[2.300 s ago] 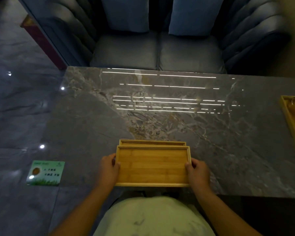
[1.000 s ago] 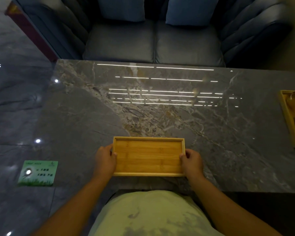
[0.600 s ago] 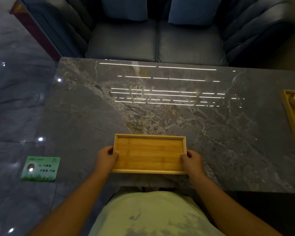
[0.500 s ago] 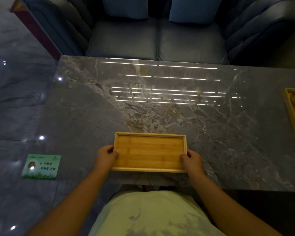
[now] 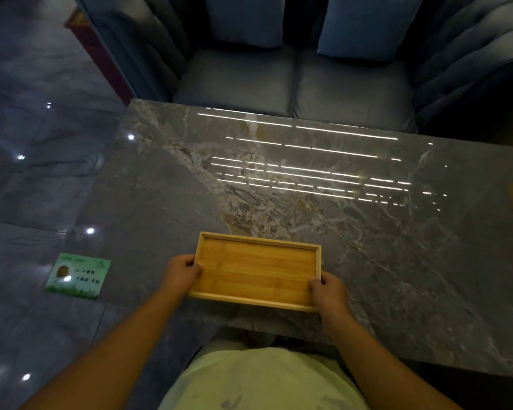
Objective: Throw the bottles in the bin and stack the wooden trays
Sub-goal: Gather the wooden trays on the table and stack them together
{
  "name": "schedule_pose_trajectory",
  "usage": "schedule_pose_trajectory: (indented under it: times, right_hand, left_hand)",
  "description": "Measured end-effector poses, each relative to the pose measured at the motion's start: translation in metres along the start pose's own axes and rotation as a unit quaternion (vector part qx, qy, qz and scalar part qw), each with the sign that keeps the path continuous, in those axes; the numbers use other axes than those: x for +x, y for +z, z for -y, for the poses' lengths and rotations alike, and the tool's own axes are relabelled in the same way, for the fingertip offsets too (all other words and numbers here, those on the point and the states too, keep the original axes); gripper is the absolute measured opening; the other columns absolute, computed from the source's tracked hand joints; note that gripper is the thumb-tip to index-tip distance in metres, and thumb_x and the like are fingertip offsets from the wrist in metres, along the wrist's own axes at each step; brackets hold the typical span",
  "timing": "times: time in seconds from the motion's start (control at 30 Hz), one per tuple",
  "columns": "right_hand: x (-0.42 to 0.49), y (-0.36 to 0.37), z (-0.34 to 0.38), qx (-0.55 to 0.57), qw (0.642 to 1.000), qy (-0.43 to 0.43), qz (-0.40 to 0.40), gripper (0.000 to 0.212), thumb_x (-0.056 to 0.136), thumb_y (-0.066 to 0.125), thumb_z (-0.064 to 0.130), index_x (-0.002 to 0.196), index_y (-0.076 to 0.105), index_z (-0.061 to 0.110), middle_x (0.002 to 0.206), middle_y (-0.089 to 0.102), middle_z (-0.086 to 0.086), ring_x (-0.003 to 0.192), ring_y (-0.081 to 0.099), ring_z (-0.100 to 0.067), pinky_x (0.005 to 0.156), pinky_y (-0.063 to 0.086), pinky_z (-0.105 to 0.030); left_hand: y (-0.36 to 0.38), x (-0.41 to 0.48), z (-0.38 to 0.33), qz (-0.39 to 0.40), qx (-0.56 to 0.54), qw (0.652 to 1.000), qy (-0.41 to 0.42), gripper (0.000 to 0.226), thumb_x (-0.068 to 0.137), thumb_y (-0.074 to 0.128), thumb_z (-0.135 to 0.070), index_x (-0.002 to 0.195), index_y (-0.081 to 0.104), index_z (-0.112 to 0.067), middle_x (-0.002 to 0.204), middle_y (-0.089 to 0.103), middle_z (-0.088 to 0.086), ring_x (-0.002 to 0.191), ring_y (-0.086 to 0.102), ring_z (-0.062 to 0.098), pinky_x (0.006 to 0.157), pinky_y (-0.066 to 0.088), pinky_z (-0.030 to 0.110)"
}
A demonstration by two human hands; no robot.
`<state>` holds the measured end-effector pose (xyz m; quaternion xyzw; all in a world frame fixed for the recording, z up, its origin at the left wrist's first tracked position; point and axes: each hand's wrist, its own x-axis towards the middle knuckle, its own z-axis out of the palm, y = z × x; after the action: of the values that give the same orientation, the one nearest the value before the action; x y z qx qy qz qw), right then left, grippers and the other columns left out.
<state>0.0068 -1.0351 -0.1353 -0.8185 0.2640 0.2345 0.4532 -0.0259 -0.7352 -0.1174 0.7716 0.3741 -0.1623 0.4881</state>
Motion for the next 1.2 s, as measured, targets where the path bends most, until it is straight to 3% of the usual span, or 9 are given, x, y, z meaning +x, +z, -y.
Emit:
schedule_pose_trajectory:
  times: [0.27, 0.4, 0.53, 0.67, 0.87, 0.97, 1.07, 1.13, 1.2]
  right_hand:
    - [0.029, 0.031, 0.058, -0.062, 0.992, -0.039, 0.098, 0.026, 0.096, 0.052, 0.013, 0.115, 0.067, 0.002, 0.106, 0.068, -0.016, 0.093, 0.062, -0.03, 0.08, 0.047, -0.035]
    - [0.042, 0.063, 0.102, -0.058, 0.991, -0.055, 0.106, 0.029, 0.095, 0.053, 0.003, 0.121, 0.063, -0.004, 0.111, 0.066, -0.017, 0.094, 0.058, -0.027, 0.08, 0.044, -0.033]
    - [0.045, 0.102, 0.151, -0.087, 0.984, -0.103, 0.12, 0.02, 0.093, 0.053, -0.001, 0.106, 0.068, 0.001, 0.097, 0.064, -0.012, 0.087, 0.056, -0.023, 0.073, 0.038, -0.027]
    - [0.055, 0.15, 0.198, -0.159, 0.967, -0.153, 0.128, 0.018, 0.093, 0.055, 0.003, 0.101, 0.07, -0.002, 0.089, 0.065, -0.015, 0.069, 0.053, -0.019, 0.051, 0.038, -0.023]
    - [0.077, 0.222, 0.266, -0.209, 0.941, -0.208, 0.169, 0.015, 0.092, 0.056, 0.006, 0.094, 0.069, -0.003, 0.082, 0.061, -0.015, 0.08, 0.056, -0.025, 0.071, 0.04, -0.033]
    - [0.087, 0.252, 0.3, -0.249, 0.92, -0.234, 0.192, 0.016, 0.091, 0.057, 0.005, 0.077, 0.065, 0.0, 0.071, 0.055, -0.013, 0.07, 0.051, -0.022, 0.058, 0.034, -0.03]
    - [0.098, 0.279, 0.334, -0.284, 0.899, -0.264, 0.202, 0.037, 0.088, 0.059, 0.003, 0.055, 0.045, 0.014, 0.057, 0.042, -0.003, 0.058, 0.041, -0.016, 0.053, 0.028, -0.031]
    - [0.104, 0.293, 0.352, -0.301, 0.889, -0.269, 0.216, 0.038, 0.087, 0.059, 0.005, 0.055, 0.042, 0.016, 0.055, 0.039, 0.0, 0.056, 0.039, -0.015, 0.053, 0.027, -0.031]
    - [0.108, 0.306, 0.367, -0.312, 0.878, -0.278, 0.234, 0.028, 0.088, 0.059, 0.007, 0.062, 0.051, 0.012, 0.059, 0.042, -0.002, 0.062, 0.044, -0.018, 0.055, 0.03, -0.029]
  left_hand:
    - [-0.033, -0.003, 0.023, -0.049, -0.082, 0.994, -0.053, 0.015, 0.091, 0.056, -0.004, 0.104, 0.065, -0.005, 0.097, 0.064, 0.011, 0.089, 0.061, 0.026, 0.074, 0.05, 0.037]
    - [-0.058, 0.006, 0.033, -0.064, -0.108, 0.99, -0.059, 0.017, 0.091, 0.057, -0.006, 0.081, 0.065, -0.016, 0.087, 0.067, 0.007, 0.086, 0.065, 0.027, 0.07, 0.051, 0.035]
    - [-0.085, 0.019, 0.039, -0.095, -0.129, 0.984, -0.08, 0.012, 0.092, 0.057, -0.006, 0.084, 0.064, -0.012, 0.088, 0.067, 0.012, 0.087, 0.065, 0.03, 0.08, 0.055, 0.047]
    - [-0.118, 0.038, 0.05, -0.142, -0.132, 0.976, -0.101, 0.014, 0.089, 0.061, -0.013, 0.082, 0.068, -0.002, 0.082, 0.07, 0.016, 0.08, 0.067, 0.033, 0.075, 0.055, 0.05]
    - [-0.154, 0.061, 0.056, -0.198, -0.183, 0.954, -0.129, 0.009, 0.086, 0.064, -0.015, 0.079, 0.069, -0.014, 0.086, 0.073, 0.016, 0.081, 0.069, 0.031, 0.078, 0.057, 0.053]
    - [-0.159, 0.07, 0.057, -0.225, -0.225, 0.936, -0.151, 0.013, 0.086, 0.066, -0.016, 0.074, 0.067, -0.02, 0.083, 0.073, 0.013, 0.079, 0.069, 0.029, 0.076, 0.057, 0.055]
    - [-0.161, 0.081, 0.057, -0.238, -0.263, 0.919, -0.174, 0.012, 0.086, 0.067, -0.02, 0.074, 0.068, -0.018, 0.08, 0.072, 0.012, 0.078, 0.069, 0.03, 0.074, 0.057, 0.057]
    - [-0.161, 0.086, 0.056, -0.247, -0.291, 0.907, -0.181, 0.012, 0.085, 0.067, -0.022, 0.075, 0.069, -0.018, 0.079, 0.072, 0.011, 0.079, 0.069, 0.031, 0.075, 0.057, 0.058]
    - [-0.161, 0.09, 0.055, -0.259, -0.313, 0.895, -0.185, 0.014, 0.085, 0.068, -0.024, 0.071, 0.069, -0.02, 0.078, 0.073, 0.01, 0.079, 0.069, 0.031, 0.074, 0.057, 0.059]
